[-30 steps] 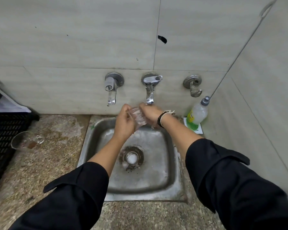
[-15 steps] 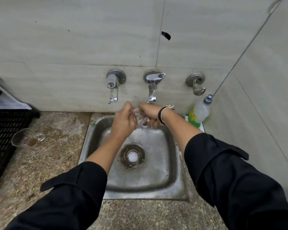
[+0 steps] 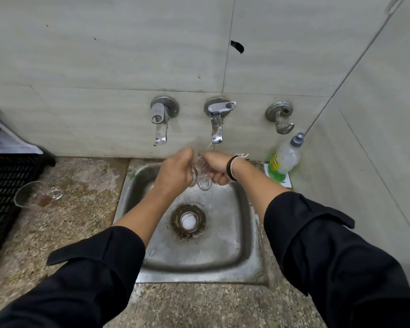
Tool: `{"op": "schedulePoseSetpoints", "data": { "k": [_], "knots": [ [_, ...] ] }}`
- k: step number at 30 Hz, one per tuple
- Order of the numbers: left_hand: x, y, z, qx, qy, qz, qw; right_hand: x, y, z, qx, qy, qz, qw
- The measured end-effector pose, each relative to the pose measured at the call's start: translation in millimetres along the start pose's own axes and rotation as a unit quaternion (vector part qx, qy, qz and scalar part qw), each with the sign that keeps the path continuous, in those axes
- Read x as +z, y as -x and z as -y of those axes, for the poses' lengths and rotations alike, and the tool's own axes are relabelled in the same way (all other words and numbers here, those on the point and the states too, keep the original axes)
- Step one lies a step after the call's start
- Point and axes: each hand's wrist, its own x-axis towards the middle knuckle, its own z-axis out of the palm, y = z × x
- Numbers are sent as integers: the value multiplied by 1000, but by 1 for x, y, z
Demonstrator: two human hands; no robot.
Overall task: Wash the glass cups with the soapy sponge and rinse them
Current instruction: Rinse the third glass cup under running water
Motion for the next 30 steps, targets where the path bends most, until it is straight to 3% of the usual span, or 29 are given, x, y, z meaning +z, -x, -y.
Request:
{"op": "schedulePoseSetpoints", "data": {
  "k": [2,3,6,7,8,9,10,11,12,13,15,16,17,19,20,21,22,23,24,25,27,28,30],
  "knots": [
    [4,-11,-2,-163,132,5,978,7,1,1,-113,-3,-114,987],
    [4,-17,-6,-250,243,25,937,10,0,-1,-190,7,-182,965],
    [-2,-27,-12,-439,496,119,740,12,-13,-16,-356,41,-276,892],
    [-3,-28,-13,-455,510,140,716,11,-19,-21,-378,47,-282,881],
    [-5,-28,-13,-448,493,144,732,12,-22,-22,-377,38,-277,883],
    [-6,-28,-12,-417,433,124,789,13,-23,-19,-350,13,-259,900],
    [-6,-28,-9,-351,337,86,869,13,-19,-13,-294,-34,-217,930],
    [-7,-26,-4,-251,219,51,941,12,-17,-8,-216,-89,-160,959],
    [-9,-23,-1,-142,111,39,983,9,-15,-6,-121,-126,-93,980],
    [-9,-18,1,-46,29,37,998,3,-12,-5,-43,-123,-30,991],
    [-5,-8,5,66,-53,19,996,-3,-6,-4,26,-55,32,998],
    [-1,-5,7,61,-54,3,997,-2,-1,-1,32,-27,24,999],
    [3,-3,6,18,-27,-10,999,2,0,1,14,-13,-15,1000],
    [8,-10,3,-134,124,-7,983,11,-2,0,-123,3,-159,980],
    [10,-15,1,-220,249,13,943,15,-4,-4,-219,12,-233,947],
    [8,-18,-3,-306,376,44,874,18,-7,-9,-305,23,-279,911],
    [6,-21,-6,-373,462,87,800,19,-11,-16,-371,25,-301,878],
    [4,-25,-9,-405,492,121,761,18,-15,-22,-404,24,-313,859],
    [2,-27,-11,-405,473,132,772,15,-21,-26,-402,18,-314,860],
    [0,-27,-12,-371,402,115,829,14,-26,-26,-373,3,-301,878],
    [-2,-22,-6,-204,180,39,961,10,-20,-15,-247,-41,-212,945],
    [-5,-18,-4,-113,89,27,989,7,-17,-10,-145,-63,-137,978],
    [-3,-10,2,14,-9,33,999,-1,-6,-4,15,-53,-10,998]
  ]
}}
